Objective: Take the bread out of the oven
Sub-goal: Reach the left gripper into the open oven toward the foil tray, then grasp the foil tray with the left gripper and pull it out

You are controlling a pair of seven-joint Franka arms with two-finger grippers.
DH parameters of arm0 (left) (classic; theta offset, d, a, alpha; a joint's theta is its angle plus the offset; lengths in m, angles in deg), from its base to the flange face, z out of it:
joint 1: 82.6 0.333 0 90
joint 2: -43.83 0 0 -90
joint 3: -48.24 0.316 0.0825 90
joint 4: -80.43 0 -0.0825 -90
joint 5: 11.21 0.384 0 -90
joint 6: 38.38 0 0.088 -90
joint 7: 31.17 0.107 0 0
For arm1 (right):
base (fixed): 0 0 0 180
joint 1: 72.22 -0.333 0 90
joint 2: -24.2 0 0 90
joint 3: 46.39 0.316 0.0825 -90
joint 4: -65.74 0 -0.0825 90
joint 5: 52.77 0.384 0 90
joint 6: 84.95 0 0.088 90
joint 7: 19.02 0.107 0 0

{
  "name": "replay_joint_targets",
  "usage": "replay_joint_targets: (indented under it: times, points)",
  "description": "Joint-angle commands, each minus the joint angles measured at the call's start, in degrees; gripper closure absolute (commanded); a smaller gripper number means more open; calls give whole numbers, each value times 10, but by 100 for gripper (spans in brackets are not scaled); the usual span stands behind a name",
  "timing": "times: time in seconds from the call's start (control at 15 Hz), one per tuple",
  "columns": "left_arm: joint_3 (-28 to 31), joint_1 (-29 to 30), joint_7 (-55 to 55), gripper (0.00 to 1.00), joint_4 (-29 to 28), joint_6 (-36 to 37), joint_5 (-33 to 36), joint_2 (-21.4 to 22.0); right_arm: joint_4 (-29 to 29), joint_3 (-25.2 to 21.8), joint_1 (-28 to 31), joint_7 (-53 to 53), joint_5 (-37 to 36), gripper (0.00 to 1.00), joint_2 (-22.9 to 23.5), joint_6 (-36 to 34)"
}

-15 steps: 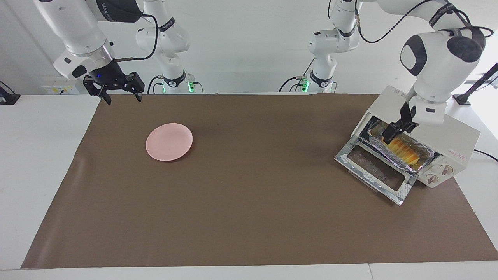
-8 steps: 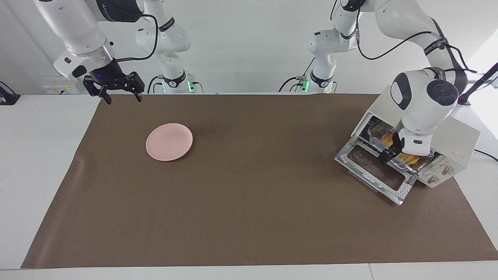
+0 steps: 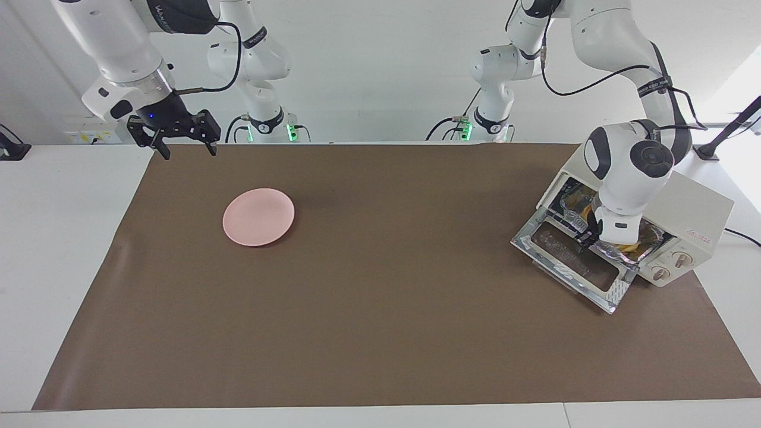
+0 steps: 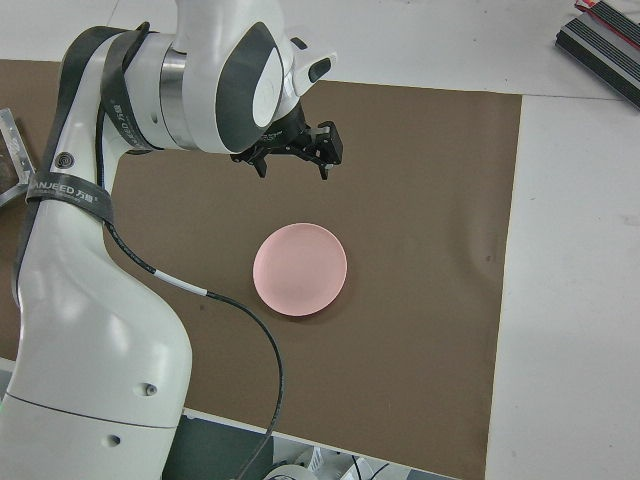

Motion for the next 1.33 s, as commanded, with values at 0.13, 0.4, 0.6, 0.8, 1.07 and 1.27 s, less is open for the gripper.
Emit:
replay_joint_targets:
  times: [0.13,0.4,0.6,0.8,1.07,1.27]
  points:
    - [-3,-3,4,100,-22,-8,15,20,11,3,5,-4,-6,0,-12,1]
    - [-8,-84,14,100,84,-2,5,-24,11,3,5,-4,-6,0,-12,1]
    - [-8,-187,12,100,228,70,-14,-99,11,3,5,-4,-7,0,-12,1]
    - [-7,-257,7,100,269,65,-59,-143,11,3,5,-4,-6,0,-12,1]
    - [-2,-350,-3,100,275,66,-60,-188,11,3,5,-4,-7,0,-12,1]
    - [-3,-366,-56,100,256,43,-64,-194,11,3,5,-4,-6,0,-12,1]
